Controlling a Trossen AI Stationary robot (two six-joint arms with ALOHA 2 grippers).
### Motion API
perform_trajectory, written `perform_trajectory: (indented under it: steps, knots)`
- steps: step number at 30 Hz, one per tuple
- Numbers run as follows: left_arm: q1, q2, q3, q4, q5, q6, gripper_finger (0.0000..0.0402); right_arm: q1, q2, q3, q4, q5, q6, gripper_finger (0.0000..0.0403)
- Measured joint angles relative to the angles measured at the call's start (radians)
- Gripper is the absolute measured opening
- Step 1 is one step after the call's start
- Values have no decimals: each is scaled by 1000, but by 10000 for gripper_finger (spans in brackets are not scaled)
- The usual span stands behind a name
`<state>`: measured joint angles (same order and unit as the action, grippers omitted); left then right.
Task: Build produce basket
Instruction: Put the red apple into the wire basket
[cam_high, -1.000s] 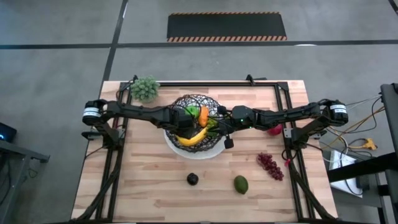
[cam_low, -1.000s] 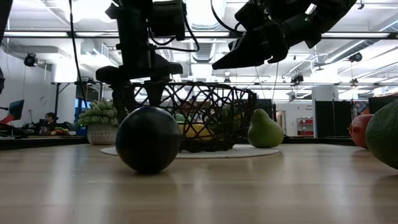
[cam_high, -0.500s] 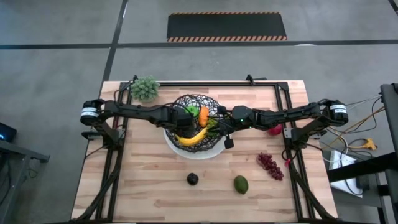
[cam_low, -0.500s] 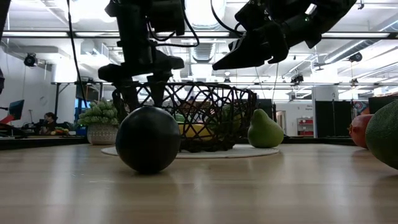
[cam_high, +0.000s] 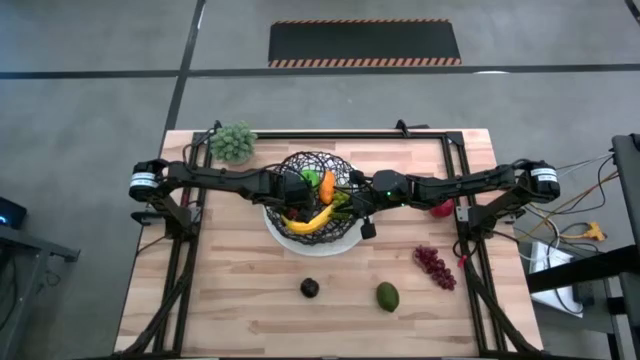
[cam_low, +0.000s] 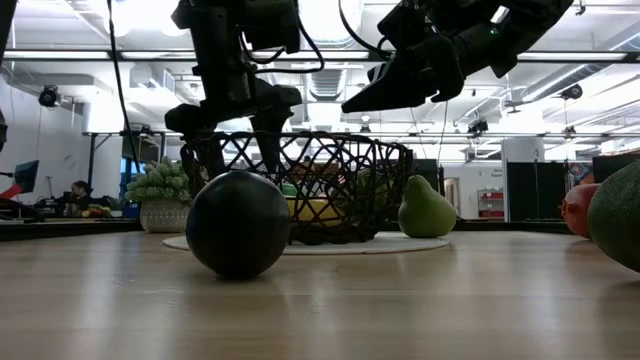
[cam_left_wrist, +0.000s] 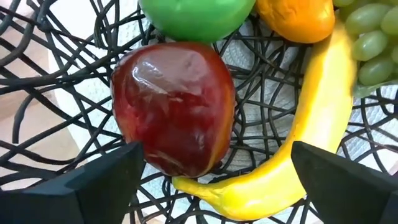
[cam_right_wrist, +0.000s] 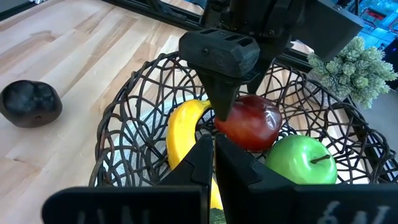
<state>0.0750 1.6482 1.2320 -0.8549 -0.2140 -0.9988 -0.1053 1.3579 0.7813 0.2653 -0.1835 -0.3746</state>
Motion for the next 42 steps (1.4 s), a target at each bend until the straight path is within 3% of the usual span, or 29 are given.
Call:
perform_trajectory:
  steps: [13, 24, 33, 38, 42]
  knots:
    - [23, 20, -11, 9, -83, -6, 393, 0, 0, 0, 0, 0, -3, 9]
    - [23, 116, -11, 43, -106, 11, 393, 0, 0, 0, 0, 0, -1, 9]
    - [23, 120, -3, 71, -118, 19, 342, 0, 0, 0, 0, 0, 0, 9]
    - [17, 103, 27, 70, -175, 76, 334, 0, 0, 0, -1, 0, -1, 9]
    - [-14, 49, 38, 92, -303, 185, 332, 0, 0, 0, 0, 0, -2, 9]
